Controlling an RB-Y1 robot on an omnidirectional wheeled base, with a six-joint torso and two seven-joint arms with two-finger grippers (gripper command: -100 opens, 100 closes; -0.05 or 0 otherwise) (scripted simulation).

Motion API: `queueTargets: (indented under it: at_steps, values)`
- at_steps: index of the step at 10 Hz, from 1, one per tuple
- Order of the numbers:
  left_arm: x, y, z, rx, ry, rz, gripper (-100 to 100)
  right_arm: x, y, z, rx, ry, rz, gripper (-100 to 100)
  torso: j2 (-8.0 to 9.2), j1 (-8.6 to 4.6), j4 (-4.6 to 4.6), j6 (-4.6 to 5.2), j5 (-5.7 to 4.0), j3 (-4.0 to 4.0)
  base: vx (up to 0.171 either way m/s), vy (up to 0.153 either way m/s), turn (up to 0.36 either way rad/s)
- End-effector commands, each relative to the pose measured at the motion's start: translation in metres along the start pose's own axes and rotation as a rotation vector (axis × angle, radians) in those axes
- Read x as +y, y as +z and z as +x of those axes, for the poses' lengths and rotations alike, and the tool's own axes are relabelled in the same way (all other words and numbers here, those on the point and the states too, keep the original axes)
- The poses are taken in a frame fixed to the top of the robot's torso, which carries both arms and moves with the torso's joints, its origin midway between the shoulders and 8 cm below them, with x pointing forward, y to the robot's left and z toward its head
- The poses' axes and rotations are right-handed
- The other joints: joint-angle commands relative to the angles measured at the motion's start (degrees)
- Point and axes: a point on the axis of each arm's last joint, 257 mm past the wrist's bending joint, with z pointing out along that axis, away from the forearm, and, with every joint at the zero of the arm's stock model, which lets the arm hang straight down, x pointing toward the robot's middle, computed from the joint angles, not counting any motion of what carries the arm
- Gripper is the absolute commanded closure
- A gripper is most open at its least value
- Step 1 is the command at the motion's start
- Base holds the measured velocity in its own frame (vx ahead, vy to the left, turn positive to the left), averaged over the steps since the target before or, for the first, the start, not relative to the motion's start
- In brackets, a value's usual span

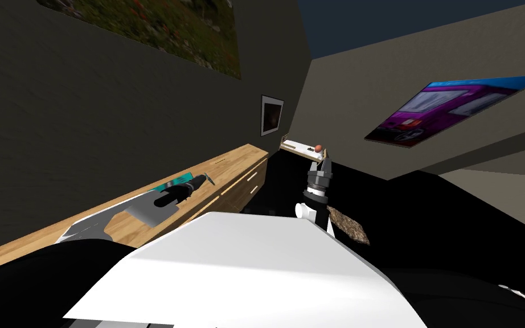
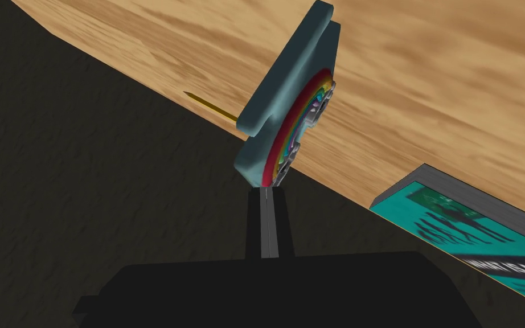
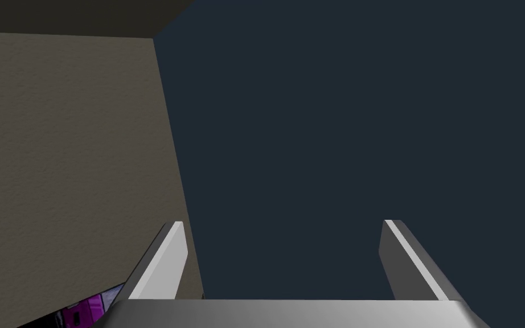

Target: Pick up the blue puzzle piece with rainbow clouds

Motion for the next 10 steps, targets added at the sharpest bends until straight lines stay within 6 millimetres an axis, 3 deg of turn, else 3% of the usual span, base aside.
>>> queueTargets:
  at_steps: [1, 2, 4, 7, 10]
  values:
    - [0.000, 0.000, 0.000, 0.000, 0.000, 0.000, 100, 0.000, 0.000, 0.000, 0.000, 0.000, 0.000, 0, 0.00, 0.00, 0.00, 0.00, 0.00, 0.00, 0.000, 0.000, 0.000]
    - [0.000, 0.000, 0.000, 0.000, 0.000, 0.000, 100, 0.000, 0.000, 0.000, 0.000, 0.000, 0.000, 0, 0.00, 0.00, 0.00, 0.00, 0.00, 0.00, 0.000, 0.000, 0.000]
    - [0.011, -0.002, -0.008, -0.005, 0.003, -0.039, -100, 0.000, 0.000, 0.000, 0.000, 0.000, 0.000, 0, -0.01, 0.00, 0.00, 0.00, 0.00, 0.00, 0.038, -0.042, 0.087]
    - [0.024, -0.007, -0.021, -0.021, 0.008, -0.093, -100, 0.000, 0.000, 0.000, 0.000, 0.000, 0.000, 0, -0.41, -0.77, -0.09, -0.02, -0.17, -0.23, 0.118, -0.186, 0.207]
    - [0.036, -0.013, -0.038, -0.042, 0.015, -0.149, -100, 0.000, 0.000, 0.000, 0.000, 0.000, 0.000, 0, -0.64, -0.73, -0.15, -0.01, -0.19, -0.37, 0.146, -0.181, 0.220]
